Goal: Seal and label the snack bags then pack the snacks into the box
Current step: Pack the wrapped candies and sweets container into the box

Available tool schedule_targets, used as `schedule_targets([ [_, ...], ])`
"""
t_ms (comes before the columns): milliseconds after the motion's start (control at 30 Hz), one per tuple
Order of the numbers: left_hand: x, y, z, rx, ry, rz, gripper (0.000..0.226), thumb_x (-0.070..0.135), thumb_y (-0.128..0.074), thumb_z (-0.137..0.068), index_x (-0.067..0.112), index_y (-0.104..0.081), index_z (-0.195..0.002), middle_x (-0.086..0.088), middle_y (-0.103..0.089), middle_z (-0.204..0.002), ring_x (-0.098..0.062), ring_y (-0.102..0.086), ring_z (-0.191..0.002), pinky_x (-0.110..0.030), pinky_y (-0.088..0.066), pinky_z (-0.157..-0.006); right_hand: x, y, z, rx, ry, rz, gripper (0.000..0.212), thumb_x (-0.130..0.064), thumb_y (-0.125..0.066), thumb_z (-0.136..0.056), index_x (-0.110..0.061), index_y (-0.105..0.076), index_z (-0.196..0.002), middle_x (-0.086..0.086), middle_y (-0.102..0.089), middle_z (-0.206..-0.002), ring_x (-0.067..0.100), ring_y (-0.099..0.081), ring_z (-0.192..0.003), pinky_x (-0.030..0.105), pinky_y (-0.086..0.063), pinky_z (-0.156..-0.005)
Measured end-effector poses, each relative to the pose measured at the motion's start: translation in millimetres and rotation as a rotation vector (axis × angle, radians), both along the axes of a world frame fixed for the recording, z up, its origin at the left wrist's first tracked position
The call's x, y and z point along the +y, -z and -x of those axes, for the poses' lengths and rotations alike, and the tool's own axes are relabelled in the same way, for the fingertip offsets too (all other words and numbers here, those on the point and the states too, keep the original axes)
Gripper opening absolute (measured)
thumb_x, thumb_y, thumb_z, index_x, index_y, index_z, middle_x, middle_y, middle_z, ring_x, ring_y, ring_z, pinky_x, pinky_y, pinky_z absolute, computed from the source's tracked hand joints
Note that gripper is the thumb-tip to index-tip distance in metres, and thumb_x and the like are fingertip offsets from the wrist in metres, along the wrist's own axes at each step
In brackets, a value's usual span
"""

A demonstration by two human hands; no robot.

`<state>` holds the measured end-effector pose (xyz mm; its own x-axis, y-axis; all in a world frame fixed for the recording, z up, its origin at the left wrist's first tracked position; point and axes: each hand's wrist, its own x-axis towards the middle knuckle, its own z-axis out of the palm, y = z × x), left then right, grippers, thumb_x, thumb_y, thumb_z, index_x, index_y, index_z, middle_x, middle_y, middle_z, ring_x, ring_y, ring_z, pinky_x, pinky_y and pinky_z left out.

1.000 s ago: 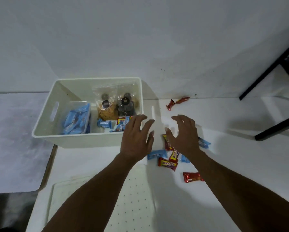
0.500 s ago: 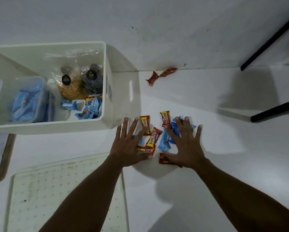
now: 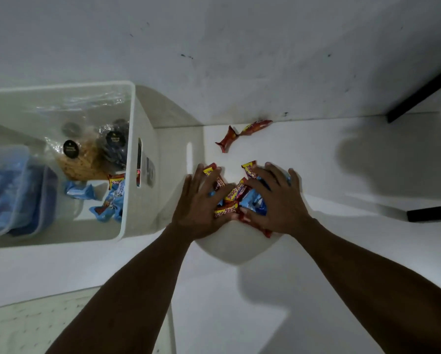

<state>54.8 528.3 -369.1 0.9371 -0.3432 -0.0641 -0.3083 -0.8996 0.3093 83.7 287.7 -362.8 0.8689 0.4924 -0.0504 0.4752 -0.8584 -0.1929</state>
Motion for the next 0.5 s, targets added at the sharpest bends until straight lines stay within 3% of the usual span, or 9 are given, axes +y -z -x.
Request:
schedule_targets([
  [67,0.0,2.1,-11.6,-0.041,-0.068,0.031,0.07,0.078,-0.045,-0.085,0.039,-0.045,-0.143,-0.003,-0.025,-0.163,-0.035,-0.007,-0.153,-0.063,-0.019,-0.118,1.2,1.4,-12.4,-0.046,0.031,0.005,0.069,-0.071,-0.048,-0.079,-0.025,-0.054,-0.131,0.004,-0.046,-0.149,0.031,-0.036,-0.141,0.067,-0.026,-0.107],
  [200,-3.2,9.2,-33.6,-0.089,-0.172,0.033,0.067,0.072,-0.05,-0.085,0.032,-0.05,-0.138,-0.009,-0.035,-0.156,-0.04,-0.016,-0.151,-0.061,-0.026,-0.116,6.9,6.4,-32.7,-0.148,0.075,-0.071,0.068,-0.06,-0.056,-0.076,-0.021,-0.05,-0.132,0.004,-0.056,-0.133,0.031,-0.05,-0.125,0.056,-0.034,-0.103],
  [333,-5.9,11.8,-51.9,-0.092,-0.197,0.032,0.081,0.072,-0.048,-0.083,0.036,-0.027,-0.153,-0.01,-0.027,-0.16,-0.041,-0.014,-0.151,-0.063,-0.025,-0.116,13.5,8.8,-51.9,-0.199,0.127,-0.067,0.083,-0.065,-0.056,-0.074,-0.017,-0.046,-0.14,0.006,-0.056,-0.131,0.028,-0.05,-0.119,0.048,-0.035,-0.098],
  [400,-7.4,10.8,-60.4,-0.088,-0.172,0.003,0.088,0.072,-0.049,-0.082,0.041,-0.013,-0.156,-0.011,-0.013,-0.165,-0.043,-0.004,-0.152,-0.064,-0.017,-0.117,14.5,8.2,-62.5,-0.209,0.125,-0.048,0.08,-0.066,-0.056,-0.073,-0.016,-0.052,-0.135,0.009,-0.054,-0.134,0.031,-0.045,-0.128,0.052,-0.034,-0.101],
  [500,-8.7,7.2,-70.7,-0.12,-0.081,-0.051,0.087,0.074,-0.045,-0.083,0.047,-0.007,-0.156,-0.007,0.006,-0.168,-0.044,0.009,-0.152,-0.068,-0.009,-0.114,16.2,5.6,-79.6,-0.169,0.113,0.004,0.074,-0.067,-0.055,-0.072,-0.021,-0.054,-0.13,0.012,-0.034,-0.155,0.035,-0.02,-0.148,0.07,-0.02,-0.11],
])
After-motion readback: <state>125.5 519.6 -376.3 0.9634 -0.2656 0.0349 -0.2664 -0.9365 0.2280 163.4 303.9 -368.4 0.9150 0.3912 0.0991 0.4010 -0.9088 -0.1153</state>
